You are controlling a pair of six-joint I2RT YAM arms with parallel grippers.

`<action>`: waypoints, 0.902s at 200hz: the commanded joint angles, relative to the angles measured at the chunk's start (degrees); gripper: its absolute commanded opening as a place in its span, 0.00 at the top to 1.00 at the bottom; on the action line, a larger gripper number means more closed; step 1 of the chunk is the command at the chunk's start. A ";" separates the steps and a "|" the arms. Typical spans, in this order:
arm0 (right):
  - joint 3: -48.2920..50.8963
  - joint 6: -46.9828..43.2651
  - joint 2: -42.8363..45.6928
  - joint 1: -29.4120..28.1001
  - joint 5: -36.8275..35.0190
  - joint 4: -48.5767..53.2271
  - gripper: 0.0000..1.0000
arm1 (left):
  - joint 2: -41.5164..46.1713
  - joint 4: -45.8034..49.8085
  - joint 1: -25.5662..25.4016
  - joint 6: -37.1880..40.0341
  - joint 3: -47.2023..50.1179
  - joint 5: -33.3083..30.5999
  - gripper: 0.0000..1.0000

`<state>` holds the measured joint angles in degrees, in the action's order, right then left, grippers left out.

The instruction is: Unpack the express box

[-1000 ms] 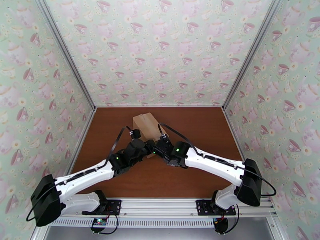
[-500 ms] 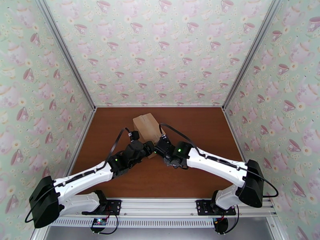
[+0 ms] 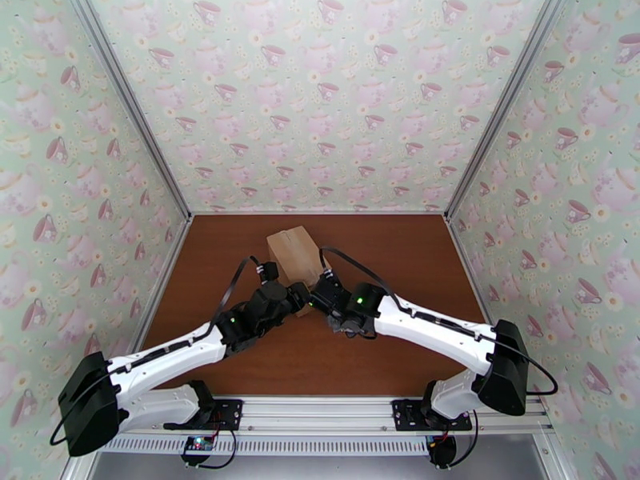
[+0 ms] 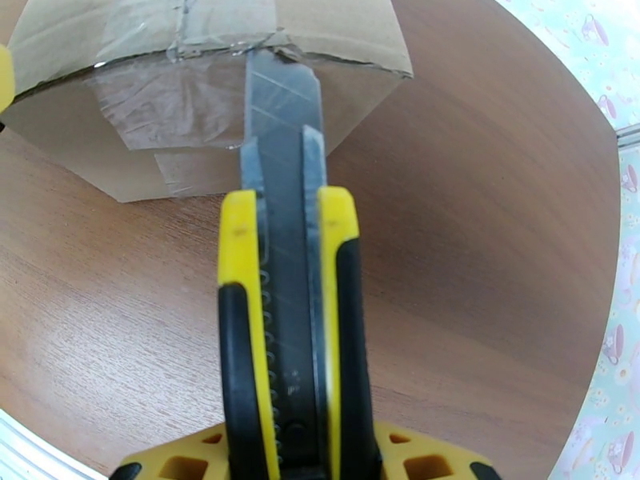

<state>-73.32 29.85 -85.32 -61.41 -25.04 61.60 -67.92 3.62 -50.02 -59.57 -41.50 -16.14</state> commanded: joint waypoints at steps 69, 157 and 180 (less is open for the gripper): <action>-2.66 -1.78 0.43 -1.06 6.76 -1.41 1.00 | -0.79 -5.22 -1.13 -0.39 0.01 0.85 0.55; -4.91 -2.07 -2.70 -4.04 5.24 0.18 1.00 | -4.72 -8.98 -2.39 0.08 -2.96 0.85 0.56; -4.64 -1.87 -2.72 -4.07 4.81 0.32 1.00 | -3.99 -8.54 -2.45 0.08 -2.56 0.44 0.56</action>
<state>-76.82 29.12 -87.29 -65.21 -21.56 62.22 -72.01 -2.87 -52.12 -59.57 -42.19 -16.51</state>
